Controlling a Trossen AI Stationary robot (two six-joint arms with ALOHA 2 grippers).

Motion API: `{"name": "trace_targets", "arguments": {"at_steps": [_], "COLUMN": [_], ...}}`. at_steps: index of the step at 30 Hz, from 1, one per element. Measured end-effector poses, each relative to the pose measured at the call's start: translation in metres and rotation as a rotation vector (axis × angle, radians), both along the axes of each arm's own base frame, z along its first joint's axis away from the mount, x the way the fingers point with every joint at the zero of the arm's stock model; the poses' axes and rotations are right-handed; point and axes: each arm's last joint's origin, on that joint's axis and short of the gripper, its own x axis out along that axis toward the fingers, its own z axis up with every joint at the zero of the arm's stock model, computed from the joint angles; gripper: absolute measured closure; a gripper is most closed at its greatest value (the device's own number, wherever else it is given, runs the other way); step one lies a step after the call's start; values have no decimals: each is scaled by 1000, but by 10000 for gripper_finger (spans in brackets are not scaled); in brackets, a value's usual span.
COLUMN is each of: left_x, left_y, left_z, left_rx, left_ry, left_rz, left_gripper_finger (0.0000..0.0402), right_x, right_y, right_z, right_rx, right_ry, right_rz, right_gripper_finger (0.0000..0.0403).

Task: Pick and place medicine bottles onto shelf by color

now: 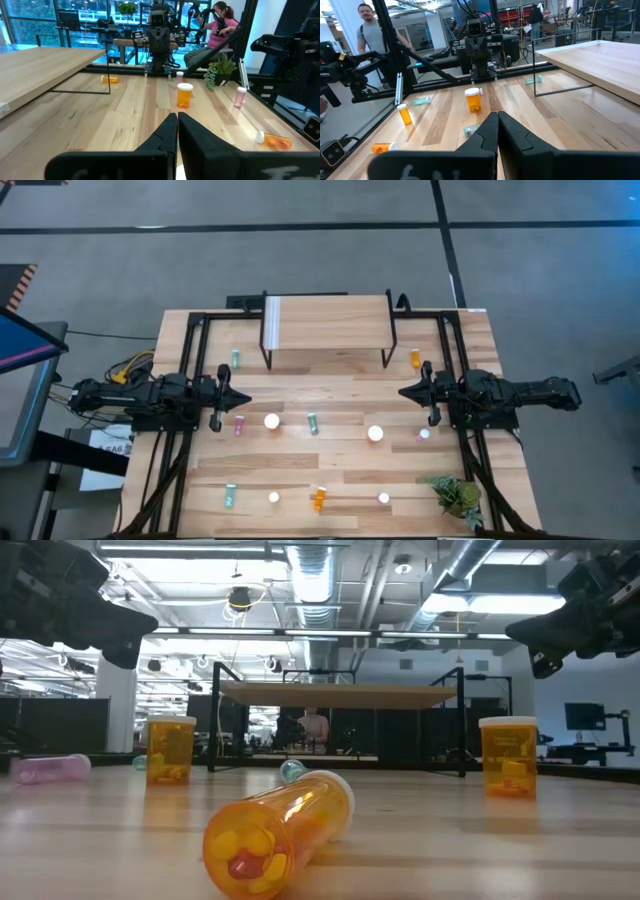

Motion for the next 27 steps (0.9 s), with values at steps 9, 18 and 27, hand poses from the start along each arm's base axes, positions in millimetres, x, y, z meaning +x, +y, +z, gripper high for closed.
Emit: {"name": "trace_targets", "arguments": {"at_steps": [9, 18, 27], "left_x": [0, 0, 0], "left_y": [0, 0, 0], "left_z": [0, 0, 0], "left_rx": [0, 154, 88], "left_ry": [0, -5, -3], "left_rz": [0, -4, -2], "left_gripper_finger": [401, 401, 401], "right_x": [0, 0, 0], "right_y": [0, 0, 0], "right_z": [0, 0, 0], "right_rx": [0, 0, 0], "right_ry": [0, 0, 0], "right_rz": [1, 0, 0], "right_gripper_finger": [376, 376, 376]}}
